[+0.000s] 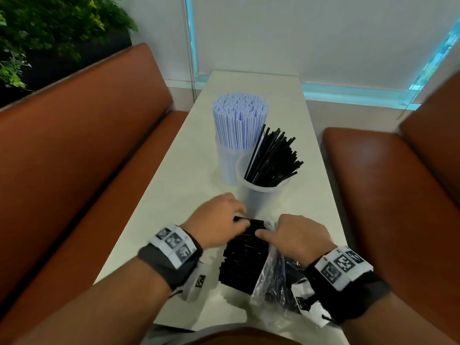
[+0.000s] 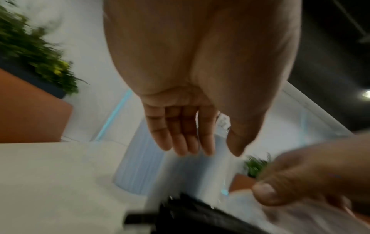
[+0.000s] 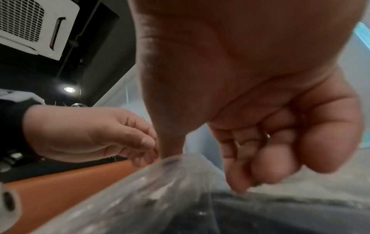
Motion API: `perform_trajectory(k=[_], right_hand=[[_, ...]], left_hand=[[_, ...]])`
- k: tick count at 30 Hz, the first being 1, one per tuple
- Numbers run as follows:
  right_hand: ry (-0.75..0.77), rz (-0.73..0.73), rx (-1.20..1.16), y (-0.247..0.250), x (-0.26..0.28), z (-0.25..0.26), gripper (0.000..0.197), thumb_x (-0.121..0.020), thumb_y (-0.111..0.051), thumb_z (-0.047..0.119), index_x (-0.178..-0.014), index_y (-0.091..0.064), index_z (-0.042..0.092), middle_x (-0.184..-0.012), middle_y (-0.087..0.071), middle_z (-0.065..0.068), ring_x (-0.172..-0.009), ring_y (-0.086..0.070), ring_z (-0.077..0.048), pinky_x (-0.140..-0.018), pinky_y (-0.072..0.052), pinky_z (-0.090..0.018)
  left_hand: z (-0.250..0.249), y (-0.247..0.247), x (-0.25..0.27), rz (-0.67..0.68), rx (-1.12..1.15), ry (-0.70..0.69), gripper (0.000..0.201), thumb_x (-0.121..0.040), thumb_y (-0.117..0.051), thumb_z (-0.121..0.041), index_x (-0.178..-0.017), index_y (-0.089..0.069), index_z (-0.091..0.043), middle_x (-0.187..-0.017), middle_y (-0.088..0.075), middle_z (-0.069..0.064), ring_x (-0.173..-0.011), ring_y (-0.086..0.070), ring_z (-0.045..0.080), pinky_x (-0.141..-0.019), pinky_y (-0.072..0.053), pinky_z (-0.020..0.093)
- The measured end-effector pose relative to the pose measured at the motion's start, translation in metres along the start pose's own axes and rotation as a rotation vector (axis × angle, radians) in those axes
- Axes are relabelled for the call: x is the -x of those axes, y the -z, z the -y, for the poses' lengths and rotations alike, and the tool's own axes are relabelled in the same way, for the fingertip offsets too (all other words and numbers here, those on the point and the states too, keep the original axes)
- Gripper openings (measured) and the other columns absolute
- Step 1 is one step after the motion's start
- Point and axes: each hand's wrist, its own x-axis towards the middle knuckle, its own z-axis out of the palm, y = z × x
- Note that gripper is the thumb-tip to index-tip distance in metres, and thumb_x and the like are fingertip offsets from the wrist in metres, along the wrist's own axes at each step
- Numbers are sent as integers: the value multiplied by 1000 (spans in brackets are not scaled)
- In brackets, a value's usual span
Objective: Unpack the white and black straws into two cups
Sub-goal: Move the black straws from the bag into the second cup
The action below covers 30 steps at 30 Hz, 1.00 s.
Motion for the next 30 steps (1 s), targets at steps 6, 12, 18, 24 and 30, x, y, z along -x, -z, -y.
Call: perform_trajectory(k=[6,12,18,24,30], right_hand=[[30,-5,-99,0,-6,-3,31,-82,-55,51,-83,-60,20,-79,-61,3,-72,-58,-21,-51,-32,-27],[33,-82,-189,6,0,-7,23,-81,-57,51,-94,-51,33,-78,-61,13,-73,-58,-9,-61,-38,-30],[41,-116,-163,13,1,-6,17,-80,-58,49,-81,-54,32,-77,-59,14,-71,-54,-3,-54,-31,-24],[73,-115,-188,14,-4,-7,10,-81,-58,43,-85,-54,35,-87,-54,13,-79,-56,-9,-60,-36,-28],[126,-73,-282,10,-10,-17,20,-90,-52,28,-78,-57,43,-90,-49,14,-86,-58,-12,-78,-48,-33]], left_hand=[[-35,-44,-7,172,-224,-230,56,-89,-65,-48,-131,-57,-13,-121,-55,5,-112,-52,24,-96,-47,40],[-51,-49,-17,251,-325,-165,36,-95,-58,-34,-121,-59,-9,-113,-60,10,-100,-60,29,-80,-52,41],[-51,-45,-16,237,-389,-204,27,-100,-48,-21,-123,-57,-9,-114,-61,11,-102,-62,31,-77,-52,41],[-26,-24,-6,102,-526,-237,17,-96,-48,-18,-112,-52,-13,-105,-64,7,-91,-63,31,-67,-35,36],[38,3,11,97,-527,-162,17,-97,-46,-22,-114,-51,-21,-100,-59,1,-89,-59,26,-72,-36,37]])
